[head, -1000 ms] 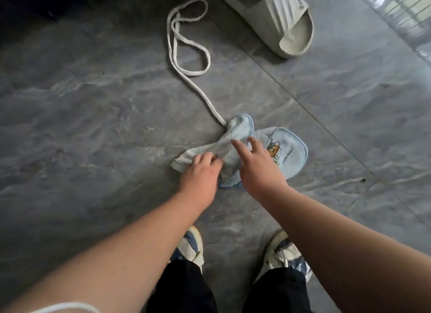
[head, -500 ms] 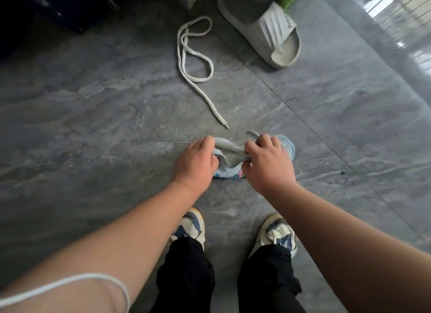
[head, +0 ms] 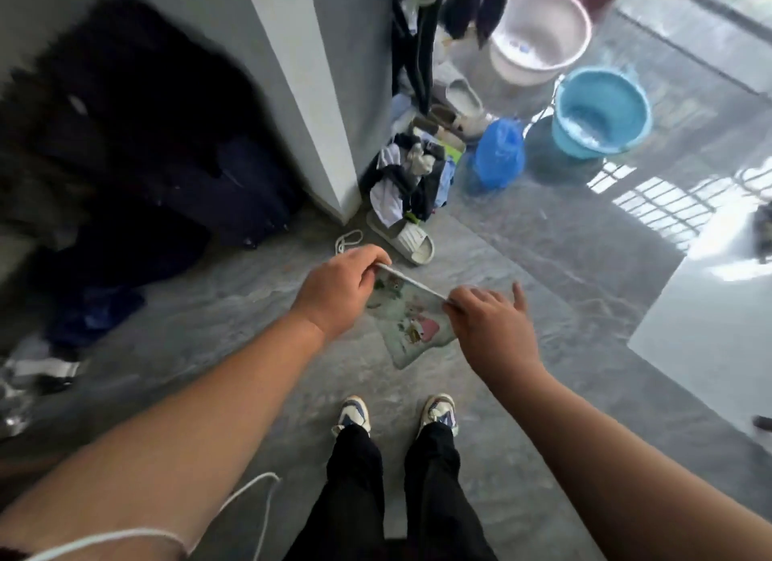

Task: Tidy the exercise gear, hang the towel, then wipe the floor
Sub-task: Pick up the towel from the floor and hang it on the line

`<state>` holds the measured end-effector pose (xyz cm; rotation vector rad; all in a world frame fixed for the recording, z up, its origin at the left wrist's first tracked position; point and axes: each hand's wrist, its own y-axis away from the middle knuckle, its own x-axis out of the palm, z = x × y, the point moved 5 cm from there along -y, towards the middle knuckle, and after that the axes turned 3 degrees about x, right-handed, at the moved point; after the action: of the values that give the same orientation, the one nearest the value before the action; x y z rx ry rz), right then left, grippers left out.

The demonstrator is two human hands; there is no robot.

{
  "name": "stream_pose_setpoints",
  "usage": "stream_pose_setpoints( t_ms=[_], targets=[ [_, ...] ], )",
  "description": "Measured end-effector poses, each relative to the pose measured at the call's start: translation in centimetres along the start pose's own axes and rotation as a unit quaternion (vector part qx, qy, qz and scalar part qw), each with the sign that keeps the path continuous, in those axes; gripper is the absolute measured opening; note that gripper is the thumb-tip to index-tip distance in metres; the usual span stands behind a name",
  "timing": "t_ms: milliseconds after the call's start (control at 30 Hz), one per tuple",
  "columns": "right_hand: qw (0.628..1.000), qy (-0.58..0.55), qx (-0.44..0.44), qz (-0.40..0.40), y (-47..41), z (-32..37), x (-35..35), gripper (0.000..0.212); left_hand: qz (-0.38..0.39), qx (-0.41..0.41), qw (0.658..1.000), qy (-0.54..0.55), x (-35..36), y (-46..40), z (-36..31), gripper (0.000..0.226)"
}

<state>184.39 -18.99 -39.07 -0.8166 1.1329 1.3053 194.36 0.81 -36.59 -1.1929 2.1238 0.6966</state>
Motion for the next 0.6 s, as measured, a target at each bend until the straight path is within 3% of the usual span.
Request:
stream_pose_setpoints(
  t_ms=[267,433,600],
  targets=[
    [0.991,0.016,0.036,-0.127,5.2,4.0,-25.5,0.014,-0.025,0.132,0.991,-0.022,-15.8,1.3,-19.9,0.018],
    [0.984,-0.002,0.102,-0.149,9.4,4.7,-33.9,0.016,-0.034,0.223,0.974,0.006,-20.9,1.4,-27.7,0.013],
    [0.975,-0.028,0.149,-0.162,12.6,3.5,-39.1,0.018,-0.027,0.276,0.961,0.019,-21.5,0.7,-33.2,0.014]
  ],
)
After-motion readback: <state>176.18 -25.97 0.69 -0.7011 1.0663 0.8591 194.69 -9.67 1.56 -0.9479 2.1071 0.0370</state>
